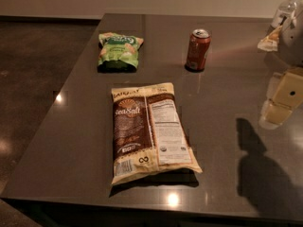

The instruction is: Knock coke can over

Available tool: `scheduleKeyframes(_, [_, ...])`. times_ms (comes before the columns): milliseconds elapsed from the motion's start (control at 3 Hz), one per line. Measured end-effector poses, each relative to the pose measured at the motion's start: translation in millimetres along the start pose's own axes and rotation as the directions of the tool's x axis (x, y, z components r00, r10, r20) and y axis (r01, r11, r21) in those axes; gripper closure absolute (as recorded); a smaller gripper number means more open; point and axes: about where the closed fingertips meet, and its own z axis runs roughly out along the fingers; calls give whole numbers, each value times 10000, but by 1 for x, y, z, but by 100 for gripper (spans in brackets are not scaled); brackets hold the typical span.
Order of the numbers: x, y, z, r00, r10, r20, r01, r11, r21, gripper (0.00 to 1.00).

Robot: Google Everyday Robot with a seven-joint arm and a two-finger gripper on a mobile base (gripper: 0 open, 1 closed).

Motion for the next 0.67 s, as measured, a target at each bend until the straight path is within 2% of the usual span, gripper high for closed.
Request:
scheduleKeyframes(333, [0, -3, 0, 9999, 69, 104, -70, 10000, 55, 0])
scheduleKeyframes(667, [-2, -20, 8, 9920, 632, 1097, -624, 9980, -104, 0])
